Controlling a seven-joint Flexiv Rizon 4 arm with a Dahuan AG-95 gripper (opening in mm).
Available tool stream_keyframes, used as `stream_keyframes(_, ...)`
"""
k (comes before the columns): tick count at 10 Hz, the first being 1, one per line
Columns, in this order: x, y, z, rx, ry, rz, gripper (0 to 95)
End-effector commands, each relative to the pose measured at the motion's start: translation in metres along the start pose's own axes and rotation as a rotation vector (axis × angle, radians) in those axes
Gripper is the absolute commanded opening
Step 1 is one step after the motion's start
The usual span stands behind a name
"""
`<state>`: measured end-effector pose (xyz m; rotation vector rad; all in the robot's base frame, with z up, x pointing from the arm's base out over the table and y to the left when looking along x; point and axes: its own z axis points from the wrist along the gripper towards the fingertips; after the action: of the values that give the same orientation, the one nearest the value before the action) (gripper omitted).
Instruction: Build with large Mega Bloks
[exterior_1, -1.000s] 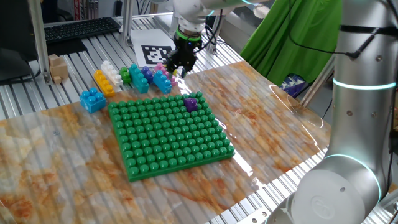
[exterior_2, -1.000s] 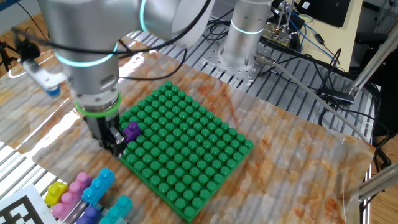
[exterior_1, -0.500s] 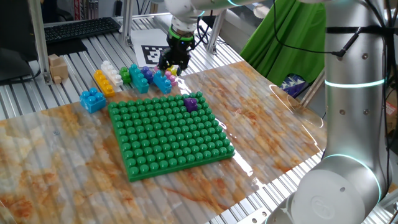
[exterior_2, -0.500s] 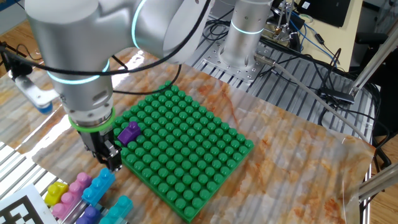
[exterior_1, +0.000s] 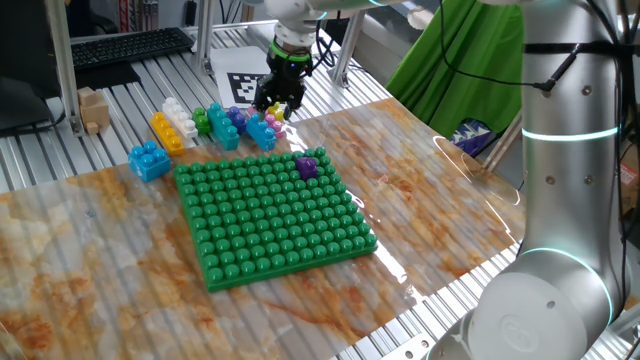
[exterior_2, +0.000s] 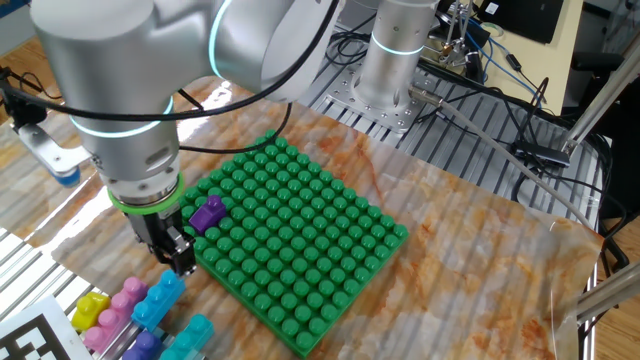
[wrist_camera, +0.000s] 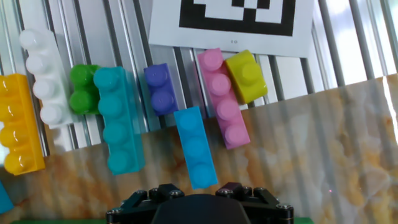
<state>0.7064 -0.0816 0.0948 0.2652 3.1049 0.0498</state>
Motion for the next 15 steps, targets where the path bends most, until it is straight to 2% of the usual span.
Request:
stream_keyframes(1,0.0,0.0,0.0,0.004,0.014,-0.007,19.0)
stream_keyframes(2,0.0,0.0,0.0,0.011,0.031,0.0,19.0)
stream_keyframes(3,0.0,0.0,0.0,0.011,0.047,0.008,38.0)
stream_keyframes(4,0.0,0.0,0.0,0.014,0.06,0.006,38.0)
stream_keyframes(6,0.0,0.0,0.0,0.016,0.067,0.003,38.0)
stream_keyframes(9,0.0,0.0,0.0,-0.002,0.07,0.013,38.0)
stream_keyframes(10,0.0,0.0,0.0,-0.001,0.068,0.014,57.0)
stream_keyframes(11,0.0,0.0,0.001,-0.004,0.053,0.022,57.0)
stream_keyframes(14,-0.003,0.002,0.011,-0.005,0.044,0.04,57.0)
stream_keyframes(15,-0.004,0.003,0.018,-0.005,0.038,0.036,76.0)
